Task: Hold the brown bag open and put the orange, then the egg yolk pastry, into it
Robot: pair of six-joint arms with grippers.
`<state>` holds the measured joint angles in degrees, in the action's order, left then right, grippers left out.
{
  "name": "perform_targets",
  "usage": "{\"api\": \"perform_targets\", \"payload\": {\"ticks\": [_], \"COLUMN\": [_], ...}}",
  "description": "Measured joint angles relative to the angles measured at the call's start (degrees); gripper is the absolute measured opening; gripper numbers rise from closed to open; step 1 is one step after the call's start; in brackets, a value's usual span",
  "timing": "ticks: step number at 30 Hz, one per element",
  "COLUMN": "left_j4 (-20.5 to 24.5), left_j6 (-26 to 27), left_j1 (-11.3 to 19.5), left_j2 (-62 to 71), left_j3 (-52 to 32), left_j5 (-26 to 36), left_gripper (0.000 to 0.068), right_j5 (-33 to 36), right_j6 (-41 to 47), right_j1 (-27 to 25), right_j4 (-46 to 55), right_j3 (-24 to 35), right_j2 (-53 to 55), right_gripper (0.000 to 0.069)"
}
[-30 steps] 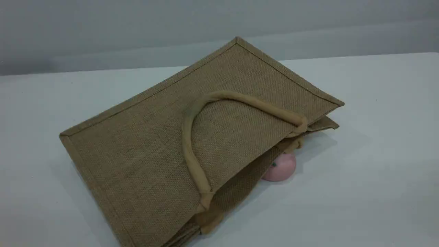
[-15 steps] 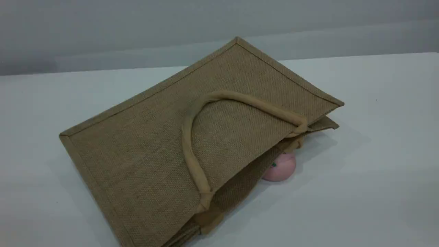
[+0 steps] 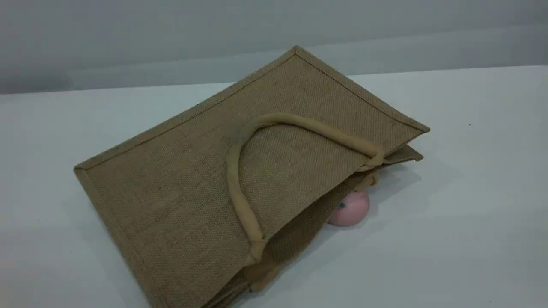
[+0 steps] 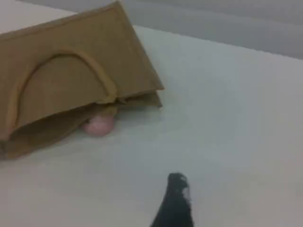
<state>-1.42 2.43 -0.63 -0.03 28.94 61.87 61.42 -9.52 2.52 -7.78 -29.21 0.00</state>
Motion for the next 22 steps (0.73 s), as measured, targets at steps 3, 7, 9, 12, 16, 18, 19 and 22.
{"api": "perform_targets", "payload": {"ticks": [3, 7, 9, 12, 16, 18, 19, 22], "left_j4": [0.00, -0.01, -0.01, -0.01, -0.01, -0.01, -0.01, -0.01], "left_j6": [0.00, 0.00, 0.00, 0.00, 0.00, 0.00, 0.00, 0.00], "left_j1": [0.00, 0.00, 0.00, 0.00, 0.00, 0.00, 0.00, 0.00], "left_j2": [0.03, 0.03, 0.03, 0.03, 0.03, 0.03, 0.03, 0.03], "left_j3": [0.00, 0.00, 0.00, 0.00, 0.00, 0.00, 0.00, 0.00], "left_j5": [0.00, 0.00, 0.00, 0.00, 0.00, 0.00, 0.00, 0.00], "left_gripper": [0.0519, 0.0519, 0.0519, 0.0519, 0.0519, 0.0519, 0.0519, 0.0519], "right_j5": [0.00, 0.00, 0.00, 0.00, 0.00, 0.00, 0.00, 0.00], "right_j6": [0.00, 0.00, 0.00, 0.00, 0.00, 0.00, 0.06, 0.06], "right_j1": [-0.13, -0.81, -0.81, -0.81, -0.81, -0.81, -0.81, -0.81], "right_j4": [0.12, 0.07, 0.07, 0.07, 0.07, 0.07, 0.07, 0.07], "right_j3": [0.00, 0.00, 0.00, 0.00, 0.00, 0.00, 0.00, 0.00], "right_j2": [0.00, 0.00, 0.00, 0.00, 0.00, 0.00, 0.00, 0.00], "right_gripper": [0.0553, 0.0553, 0.0553, 0.0553, 0.0553, 0.0553, 0.0553, 0.0553]}}
